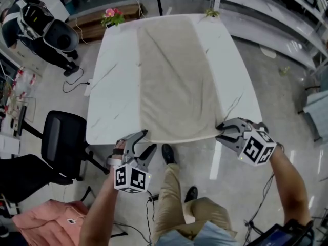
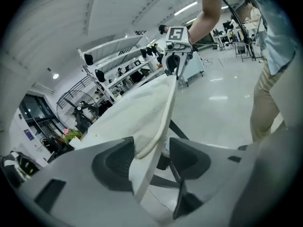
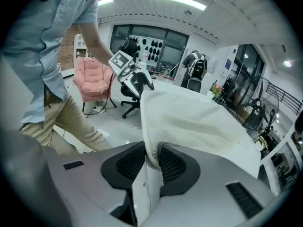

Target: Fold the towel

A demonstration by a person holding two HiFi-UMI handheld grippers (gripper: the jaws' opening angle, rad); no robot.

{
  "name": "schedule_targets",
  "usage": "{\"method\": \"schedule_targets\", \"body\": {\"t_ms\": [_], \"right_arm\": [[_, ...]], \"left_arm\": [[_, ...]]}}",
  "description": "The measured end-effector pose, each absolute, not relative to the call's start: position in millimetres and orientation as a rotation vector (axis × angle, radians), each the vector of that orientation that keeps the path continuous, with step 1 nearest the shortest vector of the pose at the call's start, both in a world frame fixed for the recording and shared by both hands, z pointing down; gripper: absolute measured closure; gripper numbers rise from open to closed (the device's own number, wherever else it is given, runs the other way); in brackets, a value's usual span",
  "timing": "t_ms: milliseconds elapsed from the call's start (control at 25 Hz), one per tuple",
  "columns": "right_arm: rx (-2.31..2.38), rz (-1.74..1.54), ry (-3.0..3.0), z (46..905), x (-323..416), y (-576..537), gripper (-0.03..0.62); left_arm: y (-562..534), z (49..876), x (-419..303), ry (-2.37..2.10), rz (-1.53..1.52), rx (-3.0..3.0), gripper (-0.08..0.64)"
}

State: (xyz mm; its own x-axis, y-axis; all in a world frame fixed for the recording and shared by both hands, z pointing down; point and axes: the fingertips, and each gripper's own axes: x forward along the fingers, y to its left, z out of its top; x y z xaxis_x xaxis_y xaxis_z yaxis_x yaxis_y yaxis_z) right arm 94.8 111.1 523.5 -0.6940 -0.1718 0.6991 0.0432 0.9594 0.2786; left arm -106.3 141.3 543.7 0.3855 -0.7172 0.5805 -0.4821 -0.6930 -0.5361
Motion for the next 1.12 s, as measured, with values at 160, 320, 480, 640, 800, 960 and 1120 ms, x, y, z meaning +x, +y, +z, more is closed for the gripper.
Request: {"method": "schedule_targets", "body": {"t_ms": [160,320,480,640,800,960,1120], "right_arm": [[0.078,-0.344,-2.323,522,94,116,0.529],[0.103,-0.309,-2.352,516,100,113,0.543],[0.143,-0.323,-2.333,515,104,105,0.541],[0.156,-0.332,-2.342,515,103,104,0.534],[0.178,-0.303,-2.360,510,104,104,0.538],[0.224,-0.348,-2.367,503,100,100,0.544],[0.316,-0.409,-2.371,483,95,100,0.551]], "left_arm": [[140,546,-109,1.059,-1.211,-2.307,0.359],[144,545,-108,0.948,-1.248,-2.309,0.385],[148,541,-107,0.868,-1.269,-2.371,0.410],[151,534,-108,0.856,-1.222,-2.502,0.451],[155,528,-105,0.827,-1.208,-2.558,0.493],[153,516,-111,0.879,-1.168,-2.554,0.538],[151,492,-122,0.942,-1.195,-2.360,0.538]]}}
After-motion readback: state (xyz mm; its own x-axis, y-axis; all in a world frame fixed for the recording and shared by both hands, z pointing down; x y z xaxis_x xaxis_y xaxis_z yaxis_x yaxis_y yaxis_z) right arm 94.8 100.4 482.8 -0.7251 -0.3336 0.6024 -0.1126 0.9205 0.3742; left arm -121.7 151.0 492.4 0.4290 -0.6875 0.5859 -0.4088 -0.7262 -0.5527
